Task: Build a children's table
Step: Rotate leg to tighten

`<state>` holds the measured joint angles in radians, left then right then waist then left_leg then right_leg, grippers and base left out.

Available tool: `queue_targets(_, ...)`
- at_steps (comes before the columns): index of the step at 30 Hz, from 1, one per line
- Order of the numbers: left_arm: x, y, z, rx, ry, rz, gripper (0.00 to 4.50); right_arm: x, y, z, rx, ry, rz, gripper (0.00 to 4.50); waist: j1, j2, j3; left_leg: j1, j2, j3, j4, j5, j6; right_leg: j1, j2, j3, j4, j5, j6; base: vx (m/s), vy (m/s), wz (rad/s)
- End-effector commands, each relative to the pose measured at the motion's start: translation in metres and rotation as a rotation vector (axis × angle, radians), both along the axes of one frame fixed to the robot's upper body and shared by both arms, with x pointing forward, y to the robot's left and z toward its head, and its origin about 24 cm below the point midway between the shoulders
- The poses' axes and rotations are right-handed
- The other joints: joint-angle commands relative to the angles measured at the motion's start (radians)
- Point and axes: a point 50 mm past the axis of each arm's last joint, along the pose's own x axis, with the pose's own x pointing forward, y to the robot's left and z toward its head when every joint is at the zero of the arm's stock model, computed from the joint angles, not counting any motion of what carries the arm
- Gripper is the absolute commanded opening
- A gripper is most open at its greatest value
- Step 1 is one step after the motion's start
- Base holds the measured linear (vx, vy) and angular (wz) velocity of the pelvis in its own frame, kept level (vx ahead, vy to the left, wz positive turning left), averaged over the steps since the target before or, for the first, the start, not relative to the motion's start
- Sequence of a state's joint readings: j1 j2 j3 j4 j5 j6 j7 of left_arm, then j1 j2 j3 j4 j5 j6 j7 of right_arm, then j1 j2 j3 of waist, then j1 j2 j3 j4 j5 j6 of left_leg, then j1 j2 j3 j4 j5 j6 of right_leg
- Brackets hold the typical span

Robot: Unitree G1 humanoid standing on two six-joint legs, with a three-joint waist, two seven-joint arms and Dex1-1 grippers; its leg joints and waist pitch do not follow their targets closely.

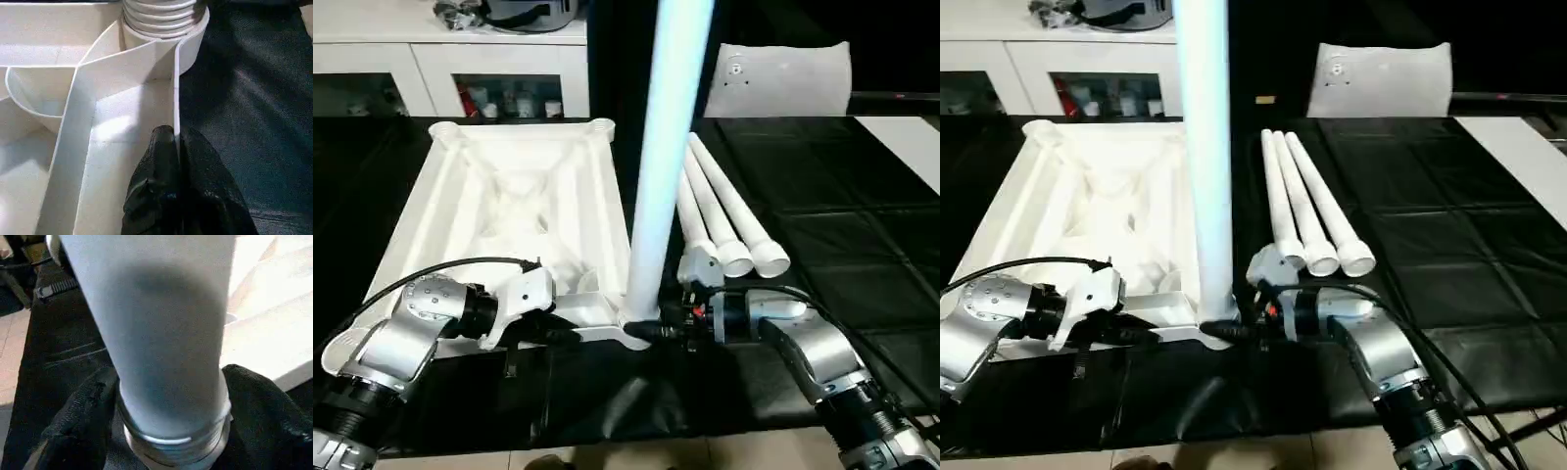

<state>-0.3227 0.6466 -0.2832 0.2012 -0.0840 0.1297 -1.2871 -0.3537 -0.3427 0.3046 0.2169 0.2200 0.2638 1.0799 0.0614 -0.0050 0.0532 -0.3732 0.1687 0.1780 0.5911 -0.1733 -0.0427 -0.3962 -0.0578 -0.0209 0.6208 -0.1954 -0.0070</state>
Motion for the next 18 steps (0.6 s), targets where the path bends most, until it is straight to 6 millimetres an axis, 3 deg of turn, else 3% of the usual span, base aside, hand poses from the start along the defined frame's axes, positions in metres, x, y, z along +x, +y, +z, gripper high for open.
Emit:
queue_targets(1, 0.0002, -0.0053, 0.0009, 0.013, 0.002, -0.053, 0.0, 0.0038, -0.0063, 0.0049, -0.027, -0.044, 0.022, 3.87, 0.001, 0.016, -0.062, 0.022, 0.055, -0.021, -0.075, -0.302, -0.018, 0.031, -0.071, 0.039, -0.077, -0.208, -0.216, 0.0, 0.0, 0.0)
queue_targets(4, 0.0013, -0.0057, 0.0016, 0.02, 0.001, -0.064, 0.0, 0.0068, -0.0066, 0.0062, -0.039, -0.065, 0.025, 4.15, 0.001, 0.016, -0.061, 0.019, 0.053, -0.02, -0.074, -0.283, -0.014, 0.034, -0.069, 0.037, -0.074, -0.176, -0.226, 0.0, 0.0, 0.0)
queue_targets(10, 0.0015, -0.0073, 0.0018, 0.025, 0.001, -0.079, 0.0, 0.0105, -0.0059, 0.0074, -0.038, -0.054, 0.039, 4.15, 0.001, 0.018, -0.058, 0.024, 0.055, -0.023, -0.076, -0.334, -0.025, 0.031, -0.072, 0.037, -0.079, -0.255, -0.222, 0.0, 0.0, 0.0)
queue_targets(18, 0.0021, -0.0076, 0.0013, 0.026, -0.001, -0.083, 0.0, 0.0091, -0.0053, 0.0061, -0.037, -0.035, 0.076, 3.43, 0.003, 0.017, -0.059, 0.023, 0.056, -0.022, -0.076, -0.318, -0.02, 0.033, -0.071, 0.037, -0.076, -0.226, -0.228, 0.0, 0.0, 0.0)
